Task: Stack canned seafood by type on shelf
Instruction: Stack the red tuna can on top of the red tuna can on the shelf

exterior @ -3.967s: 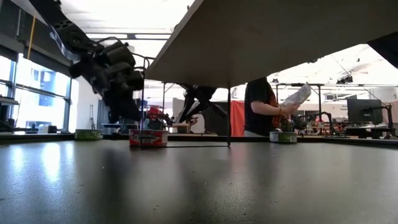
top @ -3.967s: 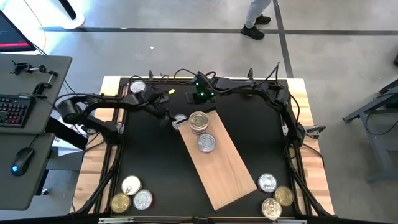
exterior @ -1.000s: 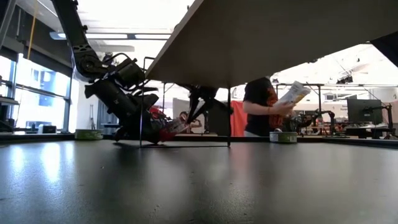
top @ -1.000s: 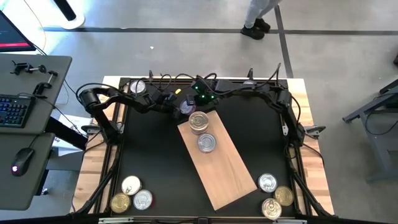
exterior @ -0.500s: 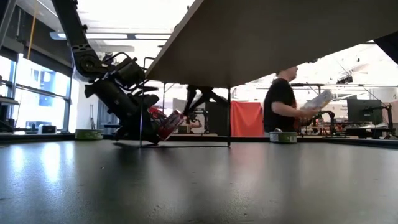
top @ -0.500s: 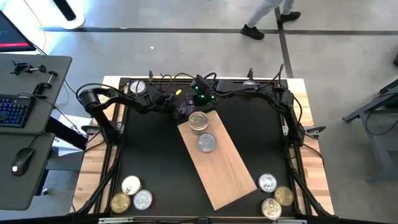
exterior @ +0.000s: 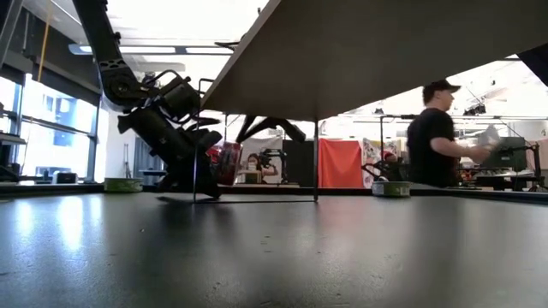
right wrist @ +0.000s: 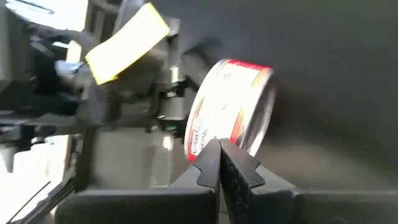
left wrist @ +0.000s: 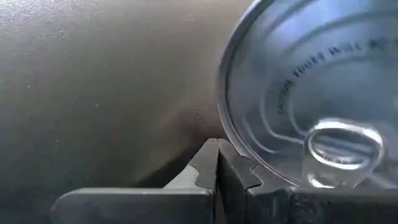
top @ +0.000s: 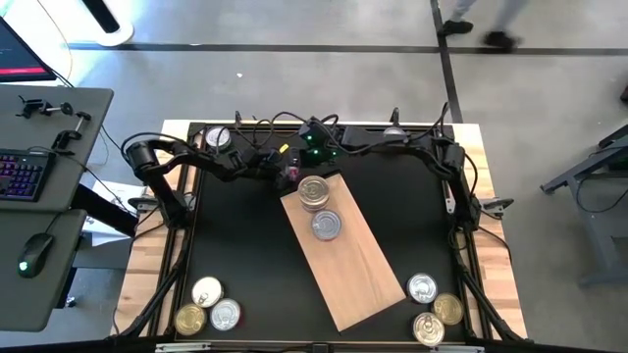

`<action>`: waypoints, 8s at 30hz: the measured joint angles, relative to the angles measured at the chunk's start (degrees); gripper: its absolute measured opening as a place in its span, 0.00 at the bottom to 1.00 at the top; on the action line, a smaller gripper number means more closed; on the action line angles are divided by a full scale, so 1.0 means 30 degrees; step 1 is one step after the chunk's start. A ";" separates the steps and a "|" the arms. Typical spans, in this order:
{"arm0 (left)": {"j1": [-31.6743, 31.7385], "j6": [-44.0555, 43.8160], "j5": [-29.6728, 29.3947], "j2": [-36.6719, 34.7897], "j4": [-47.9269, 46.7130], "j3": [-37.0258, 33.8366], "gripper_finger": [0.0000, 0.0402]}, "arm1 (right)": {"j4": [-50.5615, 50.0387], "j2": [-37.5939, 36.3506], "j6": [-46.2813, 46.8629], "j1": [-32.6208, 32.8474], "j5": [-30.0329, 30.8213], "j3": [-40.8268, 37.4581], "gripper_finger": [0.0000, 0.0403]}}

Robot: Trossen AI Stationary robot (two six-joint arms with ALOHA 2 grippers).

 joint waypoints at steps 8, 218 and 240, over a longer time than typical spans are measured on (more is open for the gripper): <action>-0.0741 -0.0047 0.0158 0.0022 0.0596 0.0451 0.00 | 0.0163 0.0185 0.0023 0.0205 0.0351 -0.0109 0.00; 0.1672 -0.1370 0.6228 -0.8663 0.3363 -0.4634 0.00 | -0.8811 0.2421 -2.6222 -0.0932 -0.2629 0.5246 0.64; 0.1679 -0.1501 0.6161 -0.8655 0.3340 -0.4634 0.00 | -0.8722 0.3266 -2.5966 -0.0782 -0.2585 0.5304 0.36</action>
